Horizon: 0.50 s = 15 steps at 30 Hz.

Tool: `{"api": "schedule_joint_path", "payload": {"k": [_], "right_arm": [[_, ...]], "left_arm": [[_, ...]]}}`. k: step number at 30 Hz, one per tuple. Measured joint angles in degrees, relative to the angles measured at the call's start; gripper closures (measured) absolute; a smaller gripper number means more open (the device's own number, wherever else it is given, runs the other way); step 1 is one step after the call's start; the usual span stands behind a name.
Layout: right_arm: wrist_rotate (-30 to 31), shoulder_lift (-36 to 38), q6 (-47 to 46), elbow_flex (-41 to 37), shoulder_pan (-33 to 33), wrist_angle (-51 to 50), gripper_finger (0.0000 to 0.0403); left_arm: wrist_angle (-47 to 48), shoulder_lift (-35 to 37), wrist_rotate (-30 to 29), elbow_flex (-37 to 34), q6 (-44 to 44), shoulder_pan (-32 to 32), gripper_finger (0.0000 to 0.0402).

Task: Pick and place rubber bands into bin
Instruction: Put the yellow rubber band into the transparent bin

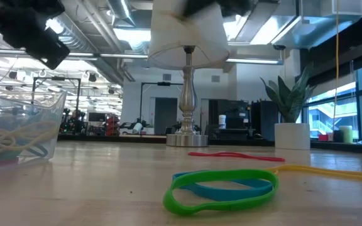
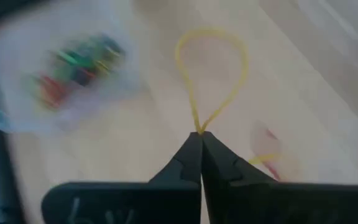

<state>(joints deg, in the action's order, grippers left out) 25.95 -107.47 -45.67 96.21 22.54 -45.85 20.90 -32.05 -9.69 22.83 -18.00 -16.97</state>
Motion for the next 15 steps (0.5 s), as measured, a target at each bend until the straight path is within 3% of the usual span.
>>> {"api": "schedule_joint_path", "payload": {"k": [6, 9, 15], "right_arm": [[0.24, -19.29, 10.95, 28.29, 0.07, -0.24, 0.0403], [0.10, -27.16, 14.70, 38.85, -0.39, 0.33, 0.0403], [-3.45, -31.21, 16.46, 32.28, -1.96, 21.05, 0.0403]], "left_arm": [[0.42, 0.83, -1.31, 0.04, 0.62, -1.73, 0.0401], [0.52, 0.83, -1.42, 0.04, 0.63, -1.75, 0.0400], [0.44, 0.81, -1.19, 0.04, 0.61, -1.75, 0.0400]]}}
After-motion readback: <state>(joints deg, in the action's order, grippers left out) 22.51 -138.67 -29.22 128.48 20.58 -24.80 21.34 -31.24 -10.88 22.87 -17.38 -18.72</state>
